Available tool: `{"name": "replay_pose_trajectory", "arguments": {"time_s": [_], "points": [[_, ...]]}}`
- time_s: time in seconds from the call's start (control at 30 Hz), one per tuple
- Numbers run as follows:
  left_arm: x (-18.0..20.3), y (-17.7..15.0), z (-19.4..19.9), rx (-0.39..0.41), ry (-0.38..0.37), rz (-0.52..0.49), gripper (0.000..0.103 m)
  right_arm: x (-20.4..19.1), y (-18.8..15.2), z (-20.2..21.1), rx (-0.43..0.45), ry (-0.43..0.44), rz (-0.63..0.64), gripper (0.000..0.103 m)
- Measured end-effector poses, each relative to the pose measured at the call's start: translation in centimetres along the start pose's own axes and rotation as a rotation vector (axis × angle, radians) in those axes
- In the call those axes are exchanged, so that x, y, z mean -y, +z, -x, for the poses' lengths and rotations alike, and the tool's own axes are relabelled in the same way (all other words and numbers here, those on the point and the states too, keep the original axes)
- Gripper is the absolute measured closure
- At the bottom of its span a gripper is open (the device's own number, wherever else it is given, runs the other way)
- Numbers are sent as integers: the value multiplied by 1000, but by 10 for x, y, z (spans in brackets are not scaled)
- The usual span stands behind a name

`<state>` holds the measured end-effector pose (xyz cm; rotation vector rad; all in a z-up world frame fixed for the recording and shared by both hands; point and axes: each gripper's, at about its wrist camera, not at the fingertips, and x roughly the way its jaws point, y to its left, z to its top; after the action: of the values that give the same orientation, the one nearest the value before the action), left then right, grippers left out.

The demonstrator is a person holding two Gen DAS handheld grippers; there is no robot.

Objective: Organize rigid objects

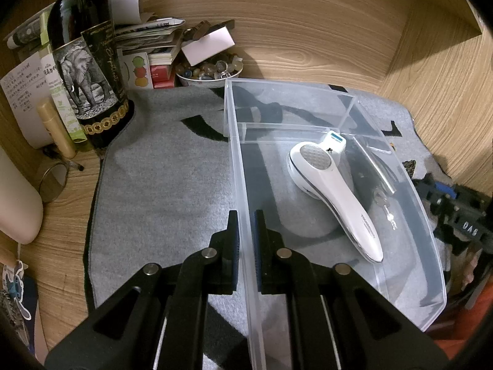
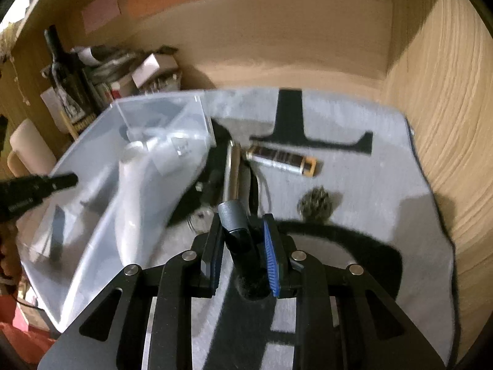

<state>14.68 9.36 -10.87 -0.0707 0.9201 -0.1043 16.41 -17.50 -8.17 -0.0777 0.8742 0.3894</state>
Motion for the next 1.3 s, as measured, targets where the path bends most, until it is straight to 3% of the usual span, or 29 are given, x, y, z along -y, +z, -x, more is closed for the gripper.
{"name": "replay_pose_trajectory", "arguments": {"time_s": [0.4, 0.63, 1.03, 1.3], "points": [[0, 0, 0, 2, -3, 5, 95, -37, 51, 20, 136, 47, 110, 81], [0, 0, -1, 2, -6, 7, 95, -70, 73, 18, 172, 97, 200, 81], [-1, -1, 0, 4, -13, 5, 95, -115, 74, -31, 24, 206, 283, 81], [-3, -2, 1, 6, -23, 7, 94, -128, 69, -54, -53, 216, 305, 80]]}}
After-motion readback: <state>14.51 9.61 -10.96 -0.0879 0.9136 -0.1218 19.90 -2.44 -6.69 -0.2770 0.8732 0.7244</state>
